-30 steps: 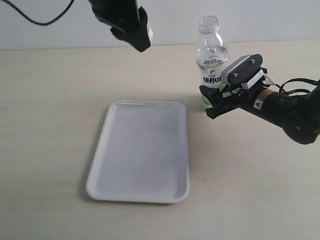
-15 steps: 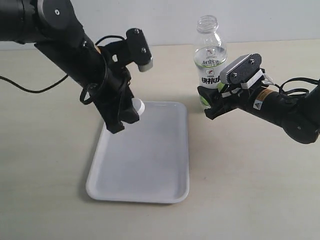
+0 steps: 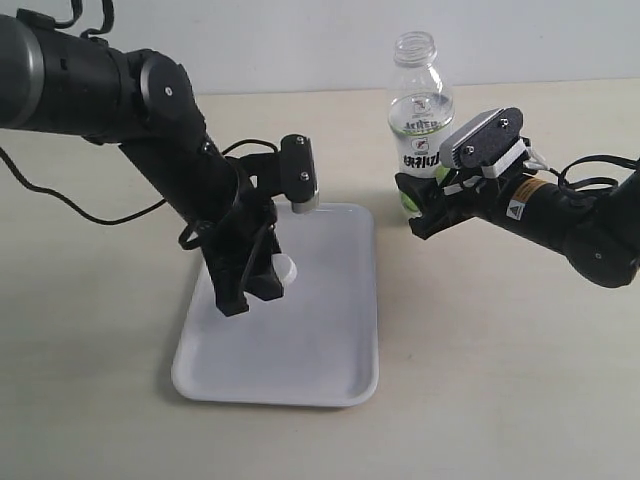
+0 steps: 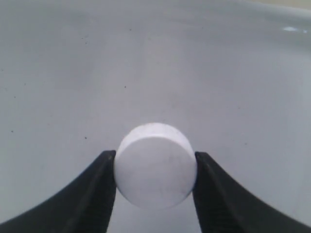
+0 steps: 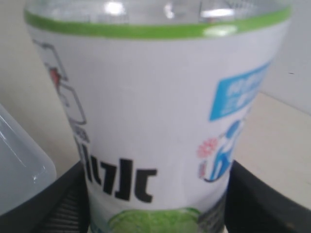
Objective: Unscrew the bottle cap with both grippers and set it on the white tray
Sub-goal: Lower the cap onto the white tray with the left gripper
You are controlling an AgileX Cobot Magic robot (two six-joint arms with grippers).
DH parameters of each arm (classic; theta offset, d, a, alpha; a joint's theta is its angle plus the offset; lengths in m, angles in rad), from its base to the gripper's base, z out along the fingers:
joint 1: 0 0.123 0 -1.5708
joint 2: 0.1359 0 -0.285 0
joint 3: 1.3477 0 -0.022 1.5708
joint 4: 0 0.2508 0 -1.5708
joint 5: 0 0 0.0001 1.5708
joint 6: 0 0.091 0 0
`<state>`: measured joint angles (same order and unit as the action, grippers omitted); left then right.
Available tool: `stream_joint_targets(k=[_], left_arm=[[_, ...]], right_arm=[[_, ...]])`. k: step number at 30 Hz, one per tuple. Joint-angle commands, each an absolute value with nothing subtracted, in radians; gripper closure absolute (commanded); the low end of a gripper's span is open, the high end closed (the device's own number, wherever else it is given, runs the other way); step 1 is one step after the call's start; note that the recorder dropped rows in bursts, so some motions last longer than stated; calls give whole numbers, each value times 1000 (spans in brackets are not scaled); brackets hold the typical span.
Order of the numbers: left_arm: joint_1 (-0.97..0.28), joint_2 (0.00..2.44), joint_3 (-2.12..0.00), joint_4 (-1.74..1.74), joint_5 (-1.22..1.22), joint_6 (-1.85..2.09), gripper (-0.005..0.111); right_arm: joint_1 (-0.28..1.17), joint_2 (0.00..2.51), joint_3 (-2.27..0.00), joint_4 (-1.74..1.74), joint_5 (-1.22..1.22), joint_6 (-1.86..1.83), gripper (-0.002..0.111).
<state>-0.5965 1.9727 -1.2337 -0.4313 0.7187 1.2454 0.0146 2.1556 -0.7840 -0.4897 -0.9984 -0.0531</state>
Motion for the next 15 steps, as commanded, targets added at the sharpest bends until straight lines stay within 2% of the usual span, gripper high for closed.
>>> stream_joint_targets(k=[1, 15], left_arm=[[-609, 2013, -1234, -430, 688, 1251, 107], [-632, 2039, -1236, -416, 677, 1249, 107]], right_arm=[[12, 2140, -786, -471, -1041, -60, 108], [12, 2140, -786, -471, -1041, -66, 108]])
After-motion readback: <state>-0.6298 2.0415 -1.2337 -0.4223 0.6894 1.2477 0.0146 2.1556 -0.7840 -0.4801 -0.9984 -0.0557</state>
